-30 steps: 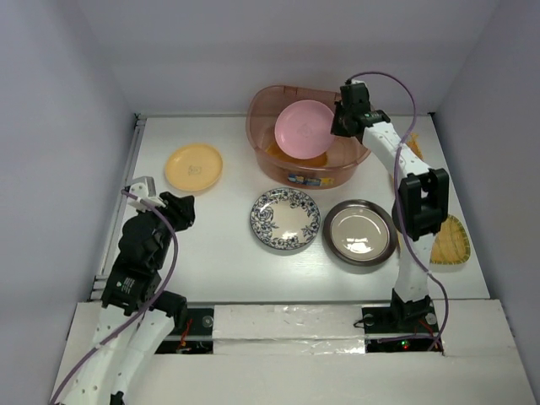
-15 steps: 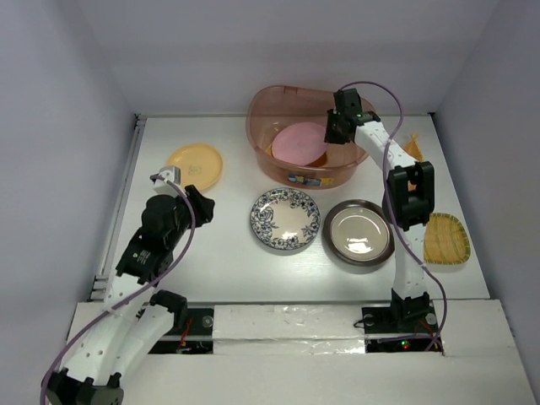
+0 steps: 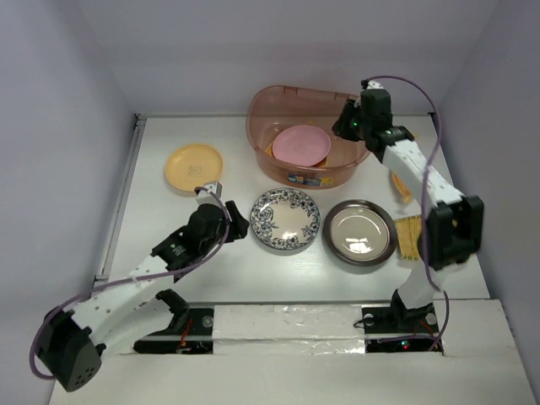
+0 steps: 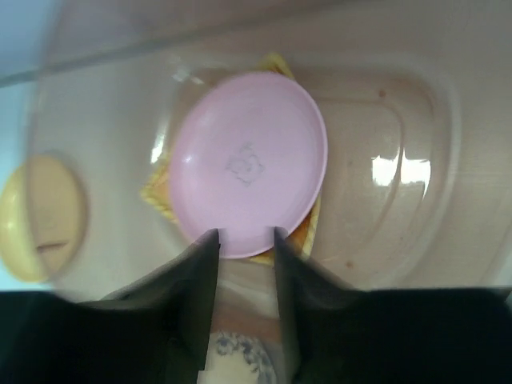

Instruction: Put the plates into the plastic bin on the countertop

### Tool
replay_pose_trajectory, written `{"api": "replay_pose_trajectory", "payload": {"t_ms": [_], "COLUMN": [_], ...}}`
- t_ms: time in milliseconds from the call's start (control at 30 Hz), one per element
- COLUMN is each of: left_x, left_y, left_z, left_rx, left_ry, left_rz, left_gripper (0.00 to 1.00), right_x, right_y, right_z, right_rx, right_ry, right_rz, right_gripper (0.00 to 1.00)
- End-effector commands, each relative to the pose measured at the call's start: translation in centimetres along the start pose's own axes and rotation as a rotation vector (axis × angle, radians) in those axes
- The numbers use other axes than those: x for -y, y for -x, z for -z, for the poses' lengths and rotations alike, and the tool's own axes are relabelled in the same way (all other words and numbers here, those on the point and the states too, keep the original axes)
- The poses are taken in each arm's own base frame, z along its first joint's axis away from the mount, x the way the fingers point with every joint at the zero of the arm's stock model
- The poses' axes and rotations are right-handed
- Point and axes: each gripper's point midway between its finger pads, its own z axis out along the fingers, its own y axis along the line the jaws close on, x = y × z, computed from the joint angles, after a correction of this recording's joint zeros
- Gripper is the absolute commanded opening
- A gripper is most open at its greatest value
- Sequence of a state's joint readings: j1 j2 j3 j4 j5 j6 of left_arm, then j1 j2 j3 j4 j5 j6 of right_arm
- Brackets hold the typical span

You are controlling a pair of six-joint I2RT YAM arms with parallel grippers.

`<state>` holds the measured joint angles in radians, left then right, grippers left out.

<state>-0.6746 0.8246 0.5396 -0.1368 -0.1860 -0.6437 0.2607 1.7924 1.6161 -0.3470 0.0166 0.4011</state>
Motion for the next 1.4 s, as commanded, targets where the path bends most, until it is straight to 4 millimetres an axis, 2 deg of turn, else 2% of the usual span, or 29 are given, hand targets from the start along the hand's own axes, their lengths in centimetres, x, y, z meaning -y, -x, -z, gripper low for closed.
{"api": "replay_pose_trajectory", "payload": {"t_ms": [0, 33, 67, 100, 133, 167, 200, 233, 267, 367, 533, 867, 1167, 1267, 1367], "left_x": [0.8, 0.7, 0.6, 1.0, 0.9, 0.6, 1.0, 1.0, 0.7, 0.9, 0.8, -0.3, -1.6, -2.1, -3.1], "left_y": [0.6, 0.0, -0.6, -0.5, -0.8, -1.7, -1.7, -1.9, -2.6, -2.8, -3.7, -5.8, -6.5, -7.0, -7.7], "left_z": [-1.8, -2.2, -2.9, -3.3, -3.7, -4.5, -4.9, -5.3, -5.9, -7.0, -8.7, -11.4, -11.9, -12.0, -12.1], "left_rx": [0.066, 0.057, 0.035, 0.045, 0.037, 0.009, 0.012, 0.005, -0.016, -0.013, -0.029, -0.08, -0.072, -0.071, -0.071], "left_ry": [-0.009, -0.01, -0.006, -0.021, -0.016, -0.002, -0.011, -0.009, 0.007, 0.004, 0.015, 0.029, 0.044, 0.056, 0.086], "left_rz": [0.055, 0.056, 0.055, 0.068, 0.068, 0.065, 0.072, 0.075, 0.071, 0.074, 0.072, 0.113, 0.156, 0.165, 0.177], "left_gripper": [0.51, 0.51, 0.52, 0.52, 0.52, 0.52, 0.52, 0.52, 0.52, 0.52, 0.51, 0.45, 0.37, 0.33, 0.23], "right_x": [-5.1, -4.2, -5.6, -6.4, -6.2, -6.7, -6.8, -7.5, -6.7, -6.8, -6.9, -6.5, -6.6, -6.6, -6.5], "right_y": [7.9, 4.9, 5.3, 4.3, 2.5, 2.1, 1.3, 0.9, -0.9, -3.8, -7.0, -8.7, -8.9, -9.0, -9.0], "right_z": [8.6, 8.5, 9.9, 10.9, 12.2, 13.1, 13.7, 15.4, 15.1, 16.4, 17.6, 17.4, 17.0, 17.0, 17.0], "right_rx": [0.318, 0.276, 0.33, 0.327, 0.324, 0.341, 0.342, 0.355, 0.331, 0.303, 0.258, 0.241, 0.235, 0.234, 0.231], "right_ry": [0.248, 0.253, 0.325, 0.37, 0.389, 0.42, 0.439, 0.476, 0.466, 0.514, 0.573, 0.59, 0.599, 0.595, 0.593], "right_rz": [-0.09, -0.105, -0.122, -0.124, -0.132, -0.142, -0.144, -0.139, -0.147, -0.147, -0.125, -0.099, -0.107, -0.108, -0.108], "right_gripper": [0.1, 0.02, 0.0, 0.0, 0.0, 0.0, 0.03, 0.06, 0.08, 0.18, 0.25, 0.25, 0.25, 0.25, 0.25]}}
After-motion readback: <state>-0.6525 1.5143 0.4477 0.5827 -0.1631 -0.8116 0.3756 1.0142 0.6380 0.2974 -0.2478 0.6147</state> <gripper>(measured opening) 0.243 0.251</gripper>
